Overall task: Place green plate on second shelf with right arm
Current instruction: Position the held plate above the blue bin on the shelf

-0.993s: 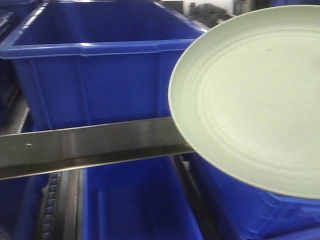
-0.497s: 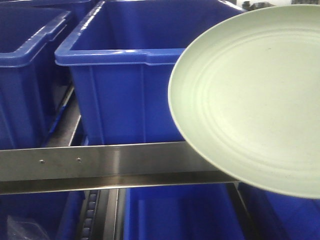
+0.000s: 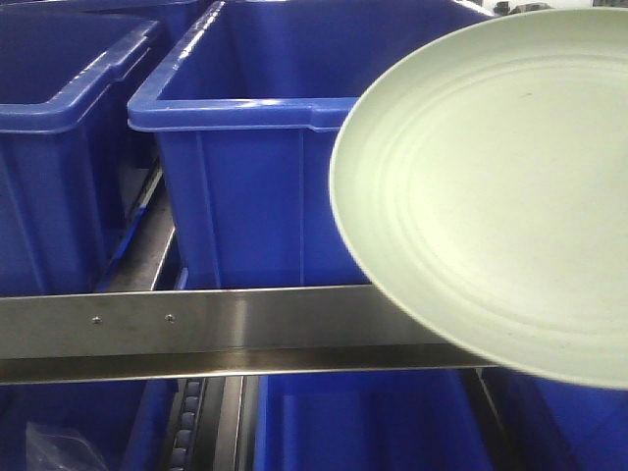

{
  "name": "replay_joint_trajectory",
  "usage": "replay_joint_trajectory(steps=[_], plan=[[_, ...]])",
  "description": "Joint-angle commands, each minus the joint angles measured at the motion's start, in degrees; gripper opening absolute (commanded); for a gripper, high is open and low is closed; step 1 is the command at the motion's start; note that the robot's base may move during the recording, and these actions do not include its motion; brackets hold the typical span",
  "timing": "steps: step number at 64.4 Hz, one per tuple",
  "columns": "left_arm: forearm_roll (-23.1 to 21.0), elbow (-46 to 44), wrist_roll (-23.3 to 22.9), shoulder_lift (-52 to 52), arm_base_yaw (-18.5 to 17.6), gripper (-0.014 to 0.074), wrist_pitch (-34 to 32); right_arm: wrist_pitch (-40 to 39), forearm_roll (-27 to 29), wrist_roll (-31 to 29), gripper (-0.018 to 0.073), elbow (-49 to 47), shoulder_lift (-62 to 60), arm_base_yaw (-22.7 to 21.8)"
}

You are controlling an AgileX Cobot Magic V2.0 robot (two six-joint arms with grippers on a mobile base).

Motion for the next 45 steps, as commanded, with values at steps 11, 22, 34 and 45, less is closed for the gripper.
replay_joint_trajectory(steps=[11, 22, 34, 45], plan=[[0.05, 2.4, -0.28, -1.32, 0.03, 0.0125, -3.59, -6.05, -0.14, -0.03, 0.0055, -1.87, -0.25, -0.27], [0.05, 2.4, -0.28, -1.32, 0.03, 0.0125, -3.59, -6.05, -0.14, -0.03, 0.0055, -1.87, -0.25, -0.27], [0.05, 2.4, -0.28, -1.32, 0.03, 0.0125, -3.59, -6.05, -0.14, -0.03, 0.0055, -1.87, -0.25, -0.27], [0.05, 2.4, -0.28, -1.32, 0.03, 0.0125, -3.59, -6.16, -0.14, -0.03, 0.0055, -1.87, -0.25, -0.27]])
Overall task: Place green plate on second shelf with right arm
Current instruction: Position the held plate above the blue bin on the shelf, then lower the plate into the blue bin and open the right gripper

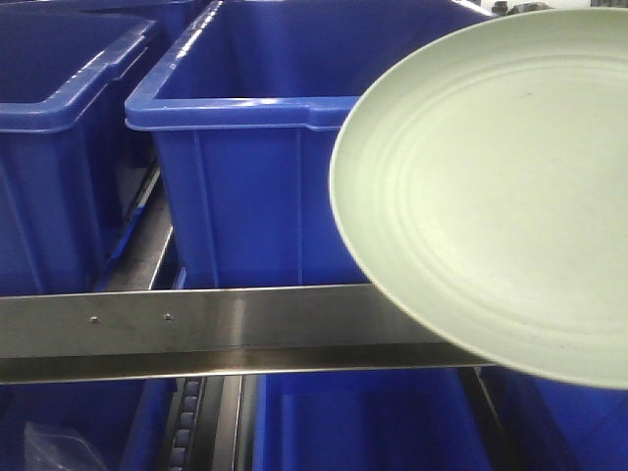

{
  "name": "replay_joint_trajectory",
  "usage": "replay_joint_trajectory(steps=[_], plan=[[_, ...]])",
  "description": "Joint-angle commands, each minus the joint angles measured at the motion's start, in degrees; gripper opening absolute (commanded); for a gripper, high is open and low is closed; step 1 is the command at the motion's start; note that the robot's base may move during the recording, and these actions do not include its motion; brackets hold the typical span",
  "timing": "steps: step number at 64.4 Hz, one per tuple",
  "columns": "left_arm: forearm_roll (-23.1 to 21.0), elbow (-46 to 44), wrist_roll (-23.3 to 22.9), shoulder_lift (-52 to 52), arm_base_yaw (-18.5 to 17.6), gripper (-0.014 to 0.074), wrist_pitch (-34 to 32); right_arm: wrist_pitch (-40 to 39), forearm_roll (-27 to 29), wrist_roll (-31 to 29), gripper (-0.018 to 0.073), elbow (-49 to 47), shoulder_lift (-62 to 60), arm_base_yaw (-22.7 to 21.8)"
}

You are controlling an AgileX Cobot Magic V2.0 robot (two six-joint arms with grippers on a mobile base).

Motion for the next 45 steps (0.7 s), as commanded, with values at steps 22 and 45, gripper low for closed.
replay_joint_trajectory(steps=[22, 45], plan=[[0.05, 2.4, -0.28, -1.32, 0.03, 0.0125, -3.59, -7.7, -0.14, -0.03, 0.0055, -1.92, -0.25, -0.27], [0.05, 2.4, -0.28, -1.32, 0.03, 0.0125, -3.59, -7.26, -0.14, -0.03, 0.0055, -11.65, 3.12, -0.27]])
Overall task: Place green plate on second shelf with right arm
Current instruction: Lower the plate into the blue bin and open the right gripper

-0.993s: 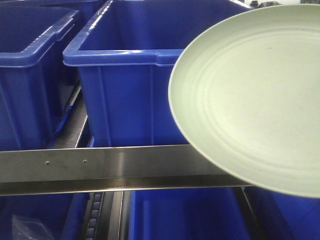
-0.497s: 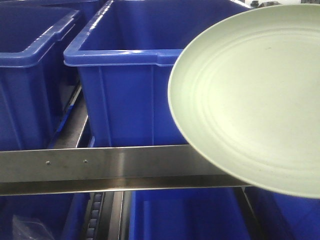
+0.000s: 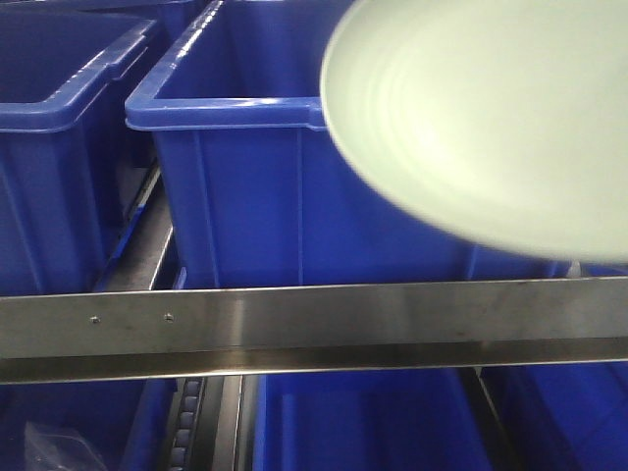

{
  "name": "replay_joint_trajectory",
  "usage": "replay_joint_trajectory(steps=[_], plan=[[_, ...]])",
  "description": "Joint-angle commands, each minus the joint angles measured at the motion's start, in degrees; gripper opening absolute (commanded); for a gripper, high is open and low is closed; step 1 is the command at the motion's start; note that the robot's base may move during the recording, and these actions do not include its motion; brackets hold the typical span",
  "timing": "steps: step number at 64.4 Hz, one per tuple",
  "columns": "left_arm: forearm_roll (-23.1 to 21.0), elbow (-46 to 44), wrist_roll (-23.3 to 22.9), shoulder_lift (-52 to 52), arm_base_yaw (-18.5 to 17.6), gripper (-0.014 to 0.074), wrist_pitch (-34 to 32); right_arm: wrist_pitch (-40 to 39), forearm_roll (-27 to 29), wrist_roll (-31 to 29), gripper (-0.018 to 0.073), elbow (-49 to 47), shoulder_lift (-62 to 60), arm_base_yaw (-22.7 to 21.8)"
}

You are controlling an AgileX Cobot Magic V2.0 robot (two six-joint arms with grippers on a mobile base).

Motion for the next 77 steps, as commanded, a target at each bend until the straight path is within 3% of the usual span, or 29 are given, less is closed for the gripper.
replay_joint_trajectory(steps=[1, 36, 50, 59, 64, 77], plan=[[0.05, 2.4, -0.28, -1.32, 0.03, 0.0125, -3.59, -6.38, -0.06, -0.03, 0.0055, -6.09, 2.68, -0.27], [0.05, 2.4, -0.28, -1.32, 0.03, 0.0125, -3.59, -7.86, -2.55, -0.03, 0.0055, -39.73, 39.71, 1.13], [0.05, 2.4, -0.28, -1.32, 0.03, 0.0125, -3.59, -7.65, -2.79, -0.03, 0.0055, -47.67, 49.34, 2.02], [0.05, 2.4, -0.28, -1.32, 0.03, 0.0125, -3.59, -8.03, -3.13, -0.03, 0.0062, -47.86, 50.74, 2.18], [0.05, 2.4, -0.28, -1.32, 0.03, 0.0125, -3.59, -8.03, -3.27, -0.03, 0.0116, -47.86, 51.13, 2.18], [0.05, 2.4, -0.28, -1.32, 0.03, 0.0125, -3.59, -7.84, -3.8, -0.03, 0.0386, -47.86, 51.13, 2.18]])
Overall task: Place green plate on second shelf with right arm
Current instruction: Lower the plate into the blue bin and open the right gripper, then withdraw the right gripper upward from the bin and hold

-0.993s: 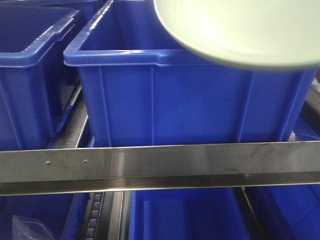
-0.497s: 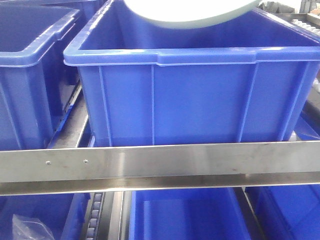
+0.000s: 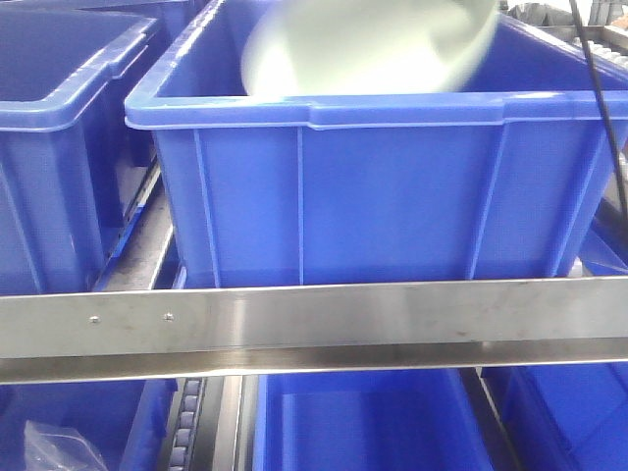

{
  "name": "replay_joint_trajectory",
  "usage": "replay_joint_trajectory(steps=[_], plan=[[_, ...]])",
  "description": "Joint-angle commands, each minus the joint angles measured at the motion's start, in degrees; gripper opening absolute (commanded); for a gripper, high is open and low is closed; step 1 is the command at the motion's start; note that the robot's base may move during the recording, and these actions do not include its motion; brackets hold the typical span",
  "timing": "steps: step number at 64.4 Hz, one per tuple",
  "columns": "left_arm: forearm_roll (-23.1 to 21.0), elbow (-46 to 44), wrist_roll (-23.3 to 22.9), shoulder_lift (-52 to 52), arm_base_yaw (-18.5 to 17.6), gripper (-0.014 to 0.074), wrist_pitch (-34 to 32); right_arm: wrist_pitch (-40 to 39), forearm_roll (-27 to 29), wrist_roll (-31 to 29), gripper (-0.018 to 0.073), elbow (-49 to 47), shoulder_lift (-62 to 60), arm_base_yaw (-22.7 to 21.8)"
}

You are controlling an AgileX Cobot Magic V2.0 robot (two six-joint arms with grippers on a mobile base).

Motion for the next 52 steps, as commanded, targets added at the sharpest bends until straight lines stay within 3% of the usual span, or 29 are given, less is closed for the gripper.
replay_joint_trajectory(steps=[1, 14, 20, 24, 27, 38, 52], plan=[[0.05, 2.4, -0.28, -1.32, 0.03, 0.0125, -3.59, -5.19, -0.81, -0.03, 0.0397, -2.51, -2.63, -0.03], [0.05, 2.4, -0.28, -1.32, 0.03, 0.0125, -3.59, -3.02, -0.81, -0.03, 0.0339, -2.51, -3.55, -0.03], [0.05, 2.4, -0.28, -1.32, 0.03, 0.0125, -3.59, 0.08, -0.81, -0.03, 0.0186, -2.51, -5.38, -0.03], [0.05, 2.4, -0.28, -1.32, 0.03, 0.0125, -3.59, 2.88, -0.81, -0.03, 0.0028, -2.51, -6.89, -0.03], [0.05, 2.4, -0.28, -1.32, 0.03, 0.0125, -3.59, 4.96, -0.81, -0.03, 0.0069, -2.51, -8.12, -0.03], [0.05, 2.4, -0.28, -1.32, 0.03, 0.0125, -3.59, 12.37, -3.68, -0.03, 0.0057, 0.23, -14.46, -0.03], [0.05, 2.4, -0.28, -1.32, 0.03, 0.0125, -3.59, 8.6, -4.42, -0.03, 0.0057, 15.42, -27.32, -0.03]])
